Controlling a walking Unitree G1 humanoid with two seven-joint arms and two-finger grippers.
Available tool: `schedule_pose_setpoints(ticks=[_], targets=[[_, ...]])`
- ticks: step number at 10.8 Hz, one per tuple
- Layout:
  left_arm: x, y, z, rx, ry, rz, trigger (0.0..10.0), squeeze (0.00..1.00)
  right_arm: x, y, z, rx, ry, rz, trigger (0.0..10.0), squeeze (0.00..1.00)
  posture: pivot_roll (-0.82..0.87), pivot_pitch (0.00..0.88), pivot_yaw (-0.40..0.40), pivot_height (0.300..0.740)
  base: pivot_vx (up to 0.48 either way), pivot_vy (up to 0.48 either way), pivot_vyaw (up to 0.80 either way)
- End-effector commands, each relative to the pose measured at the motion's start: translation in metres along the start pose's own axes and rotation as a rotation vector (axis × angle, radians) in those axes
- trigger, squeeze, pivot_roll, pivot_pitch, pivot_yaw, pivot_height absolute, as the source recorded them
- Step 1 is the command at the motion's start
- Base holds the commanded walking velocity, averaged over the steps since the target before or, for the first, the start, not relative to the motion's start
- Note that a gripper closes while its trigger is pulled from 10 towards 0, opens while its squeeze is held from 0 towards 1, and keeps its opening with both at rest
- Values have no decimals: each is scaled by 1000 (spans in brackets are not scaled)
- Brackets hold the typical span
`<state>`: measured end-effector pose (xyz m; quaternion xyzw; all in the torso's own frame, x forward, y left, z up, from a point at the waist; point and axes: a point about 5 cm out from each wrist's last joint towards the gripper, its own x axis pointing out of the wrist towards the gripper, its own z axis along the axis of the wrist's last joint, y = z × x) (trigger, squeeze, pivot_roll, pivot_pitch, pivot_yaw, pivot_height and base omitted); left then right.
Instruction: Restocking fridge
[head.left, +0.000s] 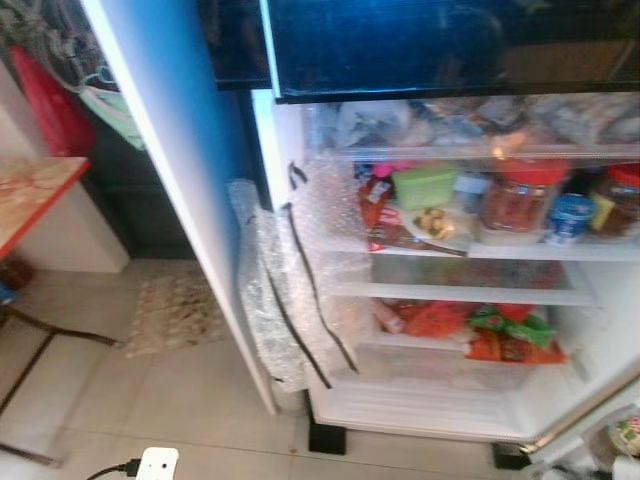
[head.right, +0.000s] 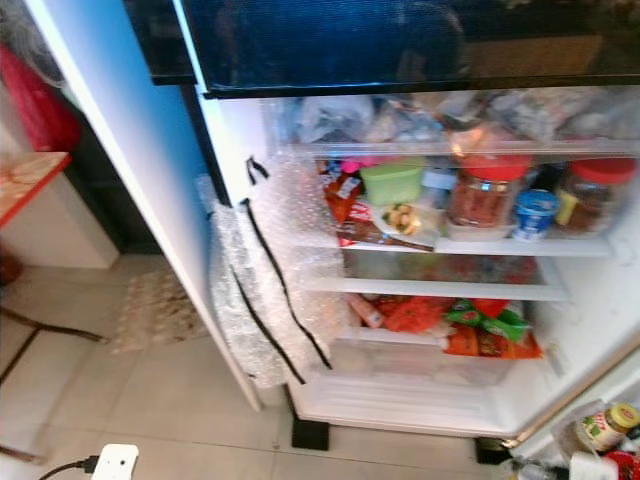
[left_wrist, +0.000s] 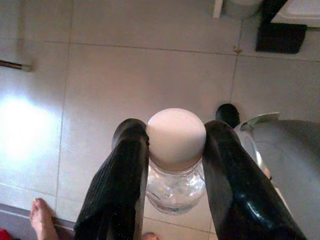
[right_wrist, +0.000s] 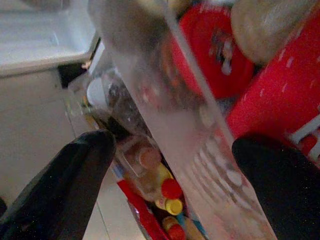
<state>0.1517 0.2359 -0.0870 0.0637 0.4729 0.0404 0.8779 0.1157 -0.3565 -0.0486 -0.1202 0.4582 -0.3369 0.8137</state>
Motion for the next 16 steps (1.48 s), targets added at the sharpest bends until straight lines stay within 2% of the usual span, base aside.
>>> schedule_pose_setpoints(ticks=[1,3,4,6,7,10,14,16], targets=[[-2,4,-7,-5,31,9,10000,0,0,3,5,18,-10,16,10000,0,-39,0,32,740,0,0,0],[-2,5,-11,-11,46,11,10000,0,-8,41,-3,29,27,182,10000,0,-39,0,31,740,0,0,0],[-2,4,-11,-10,45,10,10000,0,-14,59,-14,5,97,254,10000,0,-39,0,33,740,0,0,0],[-2,5,-8,-17,31,15,10000,0,-27,91,-21,23,130,361,10000,0,-34,0,35,740,0,0,0],[-2,5,-8,-18,28,16,10000,0,-30,101,-20,31,124,395,10000,0,-31,0,35,740,0,0,0],[-1,1,-6,6,22,6,10000,0,-34,108,-22,24,149,457,10000,0,-34,0,32,740,0,-107,0],[-1,0,-7,2,25,4,10000,0,-30,92,-35,23,176,427,10000,0,-36,0,31,740,0,-376,0],[-1,0,-6,2,24,6,10000,0,-30,89,-39,18,186,413,10000,0,-35,0,31,740,0,-354,0]])
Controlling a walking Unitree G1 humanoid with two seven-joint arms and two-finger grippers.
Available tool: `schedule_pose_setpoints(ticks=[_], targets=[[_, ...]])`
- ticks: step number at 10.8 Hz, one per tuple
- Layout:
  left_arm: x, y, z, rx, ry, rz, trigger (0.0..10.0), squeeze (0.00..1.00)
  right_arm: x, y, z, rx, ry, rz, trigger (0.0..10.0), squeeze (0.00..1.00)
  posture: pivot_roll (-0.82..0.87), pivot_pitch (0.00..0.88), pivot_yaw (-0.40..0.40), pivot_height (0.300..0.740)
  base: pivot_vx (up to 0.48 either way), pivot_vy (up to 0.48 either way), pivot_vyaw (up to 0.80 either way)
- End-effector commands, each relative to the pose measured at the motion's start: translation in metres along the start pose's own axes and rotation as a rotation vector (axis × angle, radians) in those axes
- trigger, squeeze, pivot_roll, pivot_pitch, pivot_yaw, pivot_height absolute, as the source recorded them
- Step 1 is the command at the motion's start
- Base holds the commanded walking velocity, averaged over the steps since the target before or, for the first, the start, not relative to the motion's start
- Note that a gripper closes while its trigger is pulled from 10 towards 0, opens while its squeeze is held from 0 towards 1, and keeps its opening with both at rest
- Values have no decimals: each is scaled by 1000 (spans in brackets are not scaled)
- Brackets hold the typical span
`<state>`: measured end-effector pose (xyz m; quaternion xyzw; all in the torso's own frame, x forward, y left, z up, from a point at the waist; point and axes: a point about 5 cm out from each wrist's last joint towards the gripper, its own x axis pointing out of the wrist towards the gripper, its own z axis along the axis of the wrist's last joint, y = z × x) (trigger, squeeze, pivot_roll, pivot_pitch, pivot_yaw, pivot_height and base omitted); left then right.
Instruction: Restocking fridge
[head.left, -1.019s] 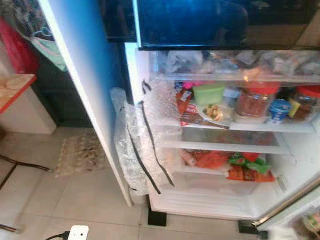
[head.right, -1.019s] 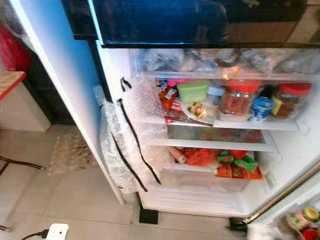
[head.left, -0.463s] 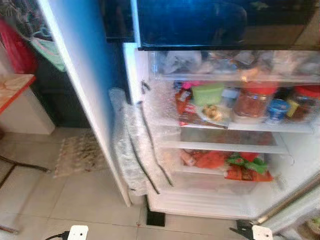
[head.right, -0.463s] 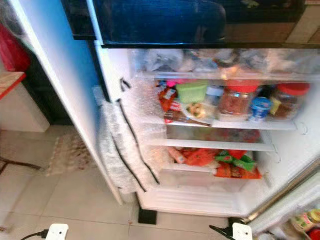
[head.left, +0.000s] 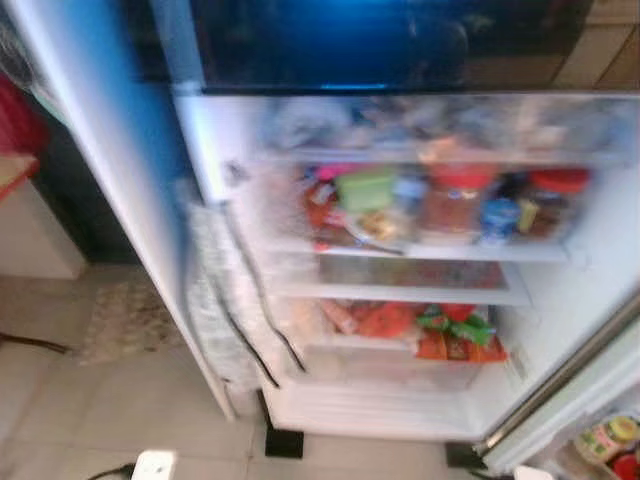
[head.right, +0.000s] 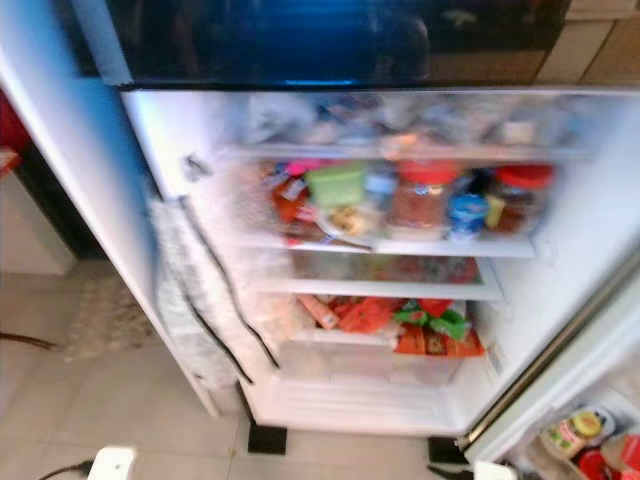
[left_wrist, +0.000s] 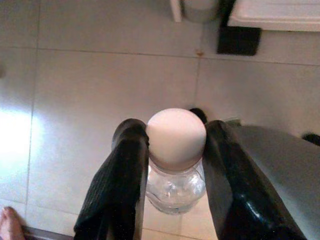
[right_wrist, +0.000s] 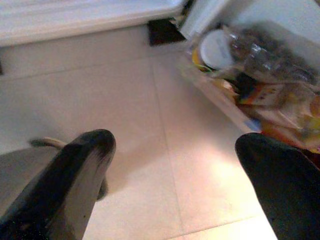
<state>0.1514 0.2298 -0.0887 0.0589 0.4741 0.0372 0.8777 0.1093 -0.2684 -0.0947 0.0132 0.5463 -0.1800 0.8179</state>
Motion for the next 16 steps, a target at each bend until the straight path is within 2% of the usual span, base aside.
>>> schedule_pose_setpoints(ticks=[1,4,8,9,11,14,15,16], targets=[[-2,6,-6,6,22,17,10000,0,0,4,0,-1,-2,8,10000,0,-35,0,32,740,0,-315,0],[-2,7,-6,7,26,17,10000,0,0,9,-3,-4,5,2,10000,0,-32,0,32,740,0,-294,0],[-1,8,-3,9,16,23,10000,0,0,8,-2,-1,1,0,10000,0,-31,0,31,740,0,0,-509],[0,10,3,42,-10,28,10000,0,0,6,-1,0,0,-3,10000,0,-28,0,30,740,0,0,0],[1,15,17,42,-72,45,10000,0,0,5,1,-5,-7,2,10000,0,-26,0,29,740,0,0,0],[2,19,79,27,-323,15,10000,0,1,14,4,-19,-15,14,10000,0,-10,0,21,740,0,0,0],[1,19,90,28,-373,5,10000,0,1,17,3,-23,-15,17,10000,0,-10,0,21,740,0,0,0],[-4,11,123,35,-528,-38,10000,0,1,17,4,-28,-17,20,10000,0,-3,0,19,740,0,0,0]])
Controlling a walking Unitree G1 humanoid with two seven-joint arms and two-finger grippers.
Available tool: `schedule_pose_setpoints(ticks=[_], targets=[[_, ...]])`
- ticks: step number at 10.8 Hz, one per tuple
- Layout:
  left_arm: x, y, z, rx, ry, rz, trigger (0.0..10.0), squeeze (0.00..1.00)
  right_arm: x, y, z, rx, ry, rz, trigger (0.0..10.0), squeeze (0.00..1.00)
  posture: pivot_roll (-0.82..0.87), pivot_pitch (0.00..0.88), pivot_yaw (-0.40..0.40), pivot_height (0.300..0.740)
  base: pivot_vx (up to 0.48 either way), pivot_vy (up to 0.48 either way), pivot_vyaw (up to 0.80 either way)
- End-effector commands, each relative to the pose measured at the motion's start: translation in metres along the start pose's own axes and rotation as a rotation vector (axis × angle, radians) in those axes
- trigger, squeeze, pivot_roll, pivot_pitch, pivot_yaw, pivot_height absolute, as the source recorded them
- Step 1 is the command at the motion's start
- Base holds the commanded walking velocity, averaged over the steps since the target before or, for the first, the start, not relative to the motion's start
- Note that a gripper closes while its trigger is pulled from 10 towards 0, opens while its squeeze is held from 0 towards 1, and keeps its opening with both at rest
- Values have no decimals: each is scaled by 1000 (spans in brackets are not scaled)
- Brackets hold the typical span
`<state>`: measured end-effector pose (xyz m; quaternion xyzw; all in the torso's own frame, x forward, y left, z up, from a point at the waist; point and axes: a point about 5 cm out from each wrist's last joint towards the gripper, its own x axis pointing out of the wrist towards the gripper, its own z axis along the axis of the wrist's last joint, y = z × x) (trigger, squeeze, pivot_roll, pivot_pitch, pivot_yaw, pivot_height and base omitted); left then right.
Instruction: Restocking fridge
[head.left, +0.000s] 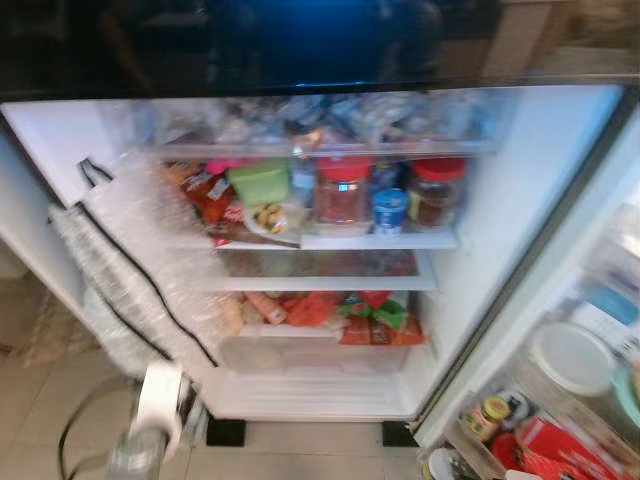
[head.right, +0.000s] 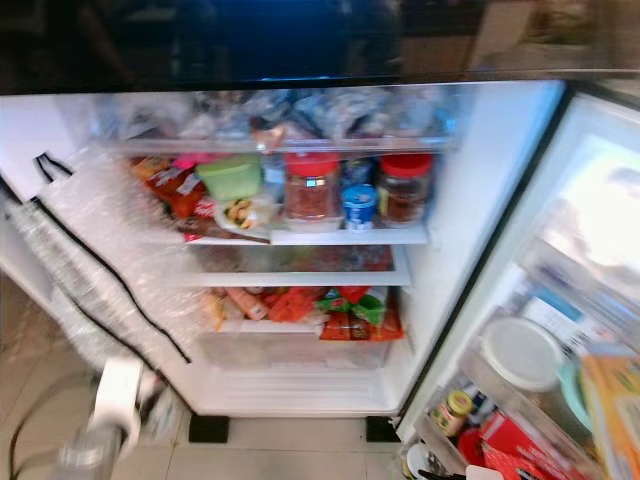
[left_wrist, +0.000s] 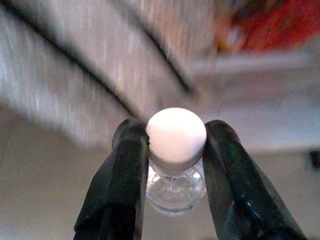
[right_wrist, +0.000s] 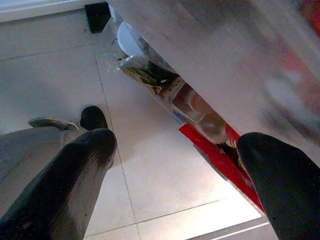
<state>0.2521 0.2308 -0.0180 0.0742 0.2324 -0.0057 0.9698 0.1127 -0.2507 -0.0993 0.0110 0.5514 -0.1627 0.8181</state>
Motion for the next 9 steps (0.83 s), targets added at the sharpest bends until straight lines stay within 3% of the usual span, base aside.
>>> schedule_pose_setpoints(ticks=[1,2,5,7,9], targets=[[3,-6,11,0,-58,-27,10000,0,0,-2,8,-8,-27,-3,10000,0,-3,0,17,740,0,0,0],[6,-21,25,-4,-152,-71,10000,0,0,-2,11,-17,-35,6,10000,0,-4,0,16,740,0,0,0],[3,-41,53,38,-346,-126,10000,0,1,3,15,-7,-57,24,10000,0,-12,0,21,740,0,0,0],[0,-46,64,28,-421,-106,10000,0,1,3,26,-13,-77,36,10000,0,8,0,-1,740,0,0,0],[-4,-45,60,10,-422,-90,10000,0,1,4,37,-1,-101,49,10000,0,-23,0,13,740,0,0,0]])
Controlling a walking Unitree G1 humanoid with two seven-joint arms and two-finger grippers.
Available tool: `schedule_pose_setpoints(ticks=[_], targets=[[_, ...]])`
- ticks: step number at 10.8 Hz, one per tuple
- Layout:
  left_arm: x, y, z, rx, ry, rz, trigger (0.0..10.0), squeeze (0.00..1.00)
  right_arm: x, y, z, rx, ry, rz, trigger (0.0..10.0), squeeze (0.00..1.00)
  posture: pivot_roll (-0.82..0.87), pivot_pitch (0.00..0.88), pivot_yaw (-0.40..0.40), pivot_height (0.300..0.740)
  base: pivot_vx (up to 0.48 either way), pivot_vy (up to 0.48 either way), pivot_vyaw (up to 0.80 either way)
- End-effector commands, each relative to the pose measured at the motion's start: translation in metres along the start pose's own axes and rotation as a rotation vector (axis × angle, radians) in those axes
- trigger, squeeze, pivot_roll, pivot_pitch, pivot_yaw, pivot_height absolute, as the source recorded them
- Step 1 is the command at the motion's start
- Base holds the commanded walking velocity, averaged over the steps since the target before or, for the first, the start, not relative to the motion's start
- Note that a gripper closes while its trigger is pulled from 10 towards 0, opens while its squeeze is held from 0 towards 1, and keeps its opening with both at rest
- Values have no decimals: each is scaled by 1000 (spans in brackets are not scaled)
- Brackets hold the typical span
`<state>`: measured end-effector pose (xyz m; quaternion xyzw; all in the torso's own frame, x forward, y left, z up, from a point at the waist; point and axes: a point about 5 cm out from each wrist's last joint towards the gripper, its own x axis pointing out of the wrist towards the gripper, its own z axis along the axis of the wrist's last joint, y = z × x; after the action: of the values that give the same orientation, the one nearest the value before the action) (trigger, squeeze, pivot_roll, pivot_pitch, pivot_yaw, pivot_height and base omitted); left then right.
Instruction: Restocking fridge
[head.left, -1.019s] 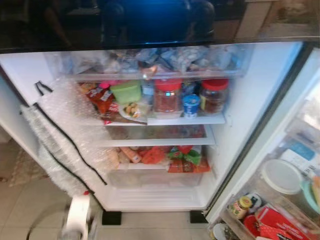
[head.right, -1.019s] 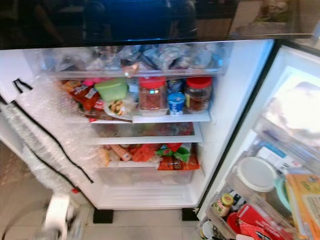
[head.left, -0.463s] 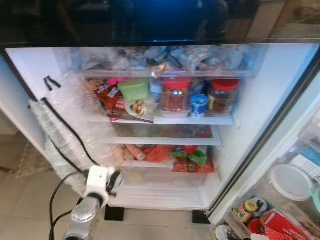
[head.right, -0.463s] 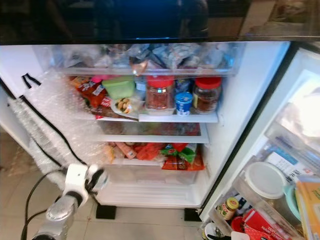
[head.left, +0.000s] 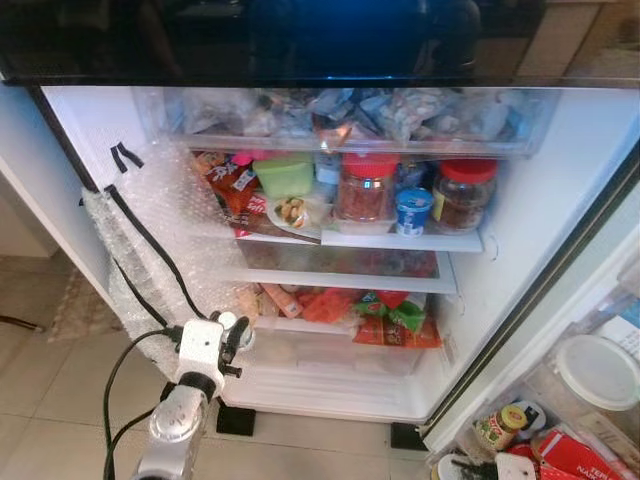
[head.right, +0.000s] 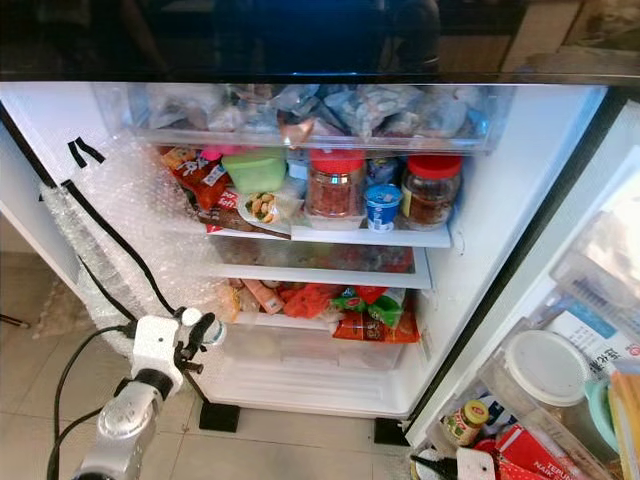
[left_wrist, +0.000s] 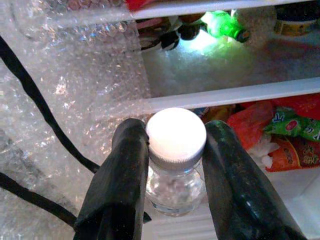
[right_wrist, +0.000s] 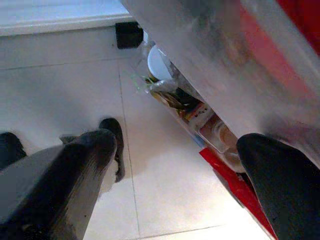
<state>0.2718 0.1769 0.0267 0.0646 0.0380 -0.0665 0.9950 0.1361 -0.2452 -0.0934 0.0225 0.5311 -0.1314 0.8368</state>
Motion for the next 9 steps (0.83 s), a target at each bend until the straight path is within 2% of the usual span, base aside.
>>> schedule_pose_setpoints(ticks=[1,2,5,9], targets=[[0,0,2,1,-14,6,10000,0,0,-7,21,3,-65,-13,10000,0,-33,0,19,740,0,0,0],[1,-4,3,2,-13,-7,10000,0,0,-7,24,3,-69,-12,10000,0,-35,0,20,740,0,0,0],[5,0,9,-9,-33,22,10000,0,0,-9,29,10,-74,-6,10000,0,-60,0,30,740,0,0,0],[13,-4,18,-18,-65,14,10000,0,0,-13,30,8,-77,-14,10000,0,-67,0,26,740,0,0,0]])
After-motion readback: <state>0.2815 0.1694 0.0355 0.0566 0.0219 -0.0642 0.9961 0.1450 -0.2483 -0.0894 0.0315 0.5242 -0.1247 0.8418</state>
